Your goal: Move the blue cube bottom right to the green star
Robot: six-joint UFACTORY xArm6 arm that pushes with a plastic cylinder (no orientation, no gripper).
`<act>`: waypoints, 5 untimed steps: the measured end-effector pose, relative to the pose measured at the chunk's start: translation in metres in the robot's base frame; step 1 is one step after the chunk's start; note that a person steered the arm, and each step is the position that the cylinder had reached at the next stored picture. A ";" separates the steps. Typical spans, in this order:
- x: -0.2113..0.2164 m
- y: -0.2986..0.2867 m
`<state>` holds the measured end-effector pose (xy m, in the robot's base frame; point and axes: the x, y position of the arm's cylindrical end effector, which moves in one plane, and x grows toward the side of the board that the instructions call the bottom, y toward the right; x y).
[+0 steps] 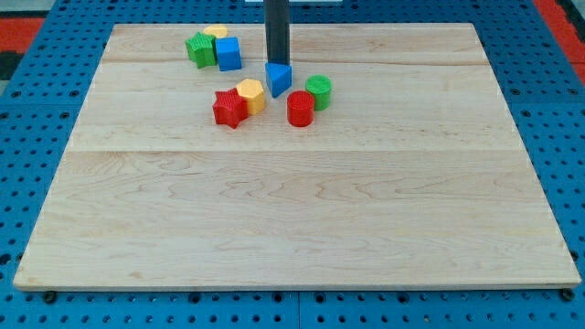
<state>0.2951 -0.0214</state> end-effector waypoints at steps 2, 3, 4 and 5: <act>-0.017 -0.004; -0.040 -0.022; -0.045 -0.055; -0.043 -0.107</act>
<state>0.2518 -0.1286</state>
